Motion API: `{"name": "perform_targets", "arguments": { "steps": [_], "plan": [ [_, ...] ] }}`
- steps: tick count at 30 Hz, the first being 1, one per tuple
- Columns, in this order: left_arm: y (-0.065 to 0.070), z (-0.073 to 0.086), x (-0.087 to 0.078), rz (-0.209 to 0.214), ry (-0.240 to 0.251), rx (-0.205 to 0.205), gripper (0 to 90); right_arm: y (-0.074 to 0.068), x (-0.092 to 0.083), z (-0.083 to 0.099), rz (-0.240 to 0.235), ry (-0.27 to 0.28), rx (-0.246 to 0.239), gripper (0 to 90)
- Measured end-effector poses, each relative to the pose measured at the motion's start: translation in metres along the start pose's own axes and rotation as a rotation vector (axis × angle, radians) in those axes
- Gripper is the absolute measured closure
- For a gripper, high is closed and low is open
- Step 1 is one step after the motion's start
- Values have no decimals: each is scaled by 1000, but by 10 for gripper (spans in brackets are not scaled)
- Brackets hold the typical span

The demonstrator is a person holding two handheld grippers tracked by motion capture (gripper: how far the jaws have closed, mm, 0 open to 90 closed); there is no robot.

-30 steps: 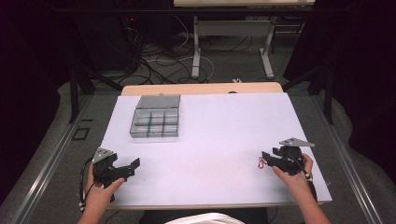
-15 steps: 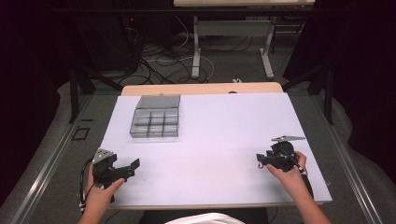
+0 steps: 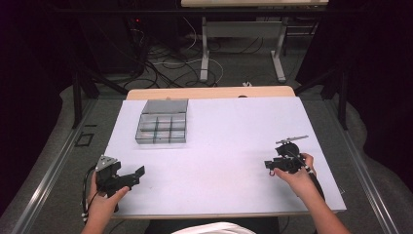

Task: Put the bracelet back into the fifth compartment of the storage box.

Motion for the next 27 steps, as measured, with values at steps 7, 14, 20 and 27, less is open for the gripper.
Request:
{"name": "perform_targets", "arguments": {
  "steps": [7, 14, 20, 27],
  "plan": [
    [0, 0, 0, 1, -2, 0, 18, -3, 6, -2, 39, -34, -15, 611],
    [0, 1, 1, 4, -6, -2, 20, -2, 11, -1, 71, -44, 27, 669],
    [0, 1, 1, 5, -9, 2, 20, 0, 14, 2, 81, -45, 23, 682],
    [0, 1, 1, 6, -13, 7, 20, 2, 15, 2, 91, -50, 28, 703]
  ]
}}
Point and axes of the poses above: each handheld gripper's, and its own axes: x roughly forward along the jaws, z roughly out of its underside, y roughly to its right, the point moved 3 cm from there along x, roughly forward along the jaws, and after that the axes turned 14 degrees about y, right-handed, at the moved point
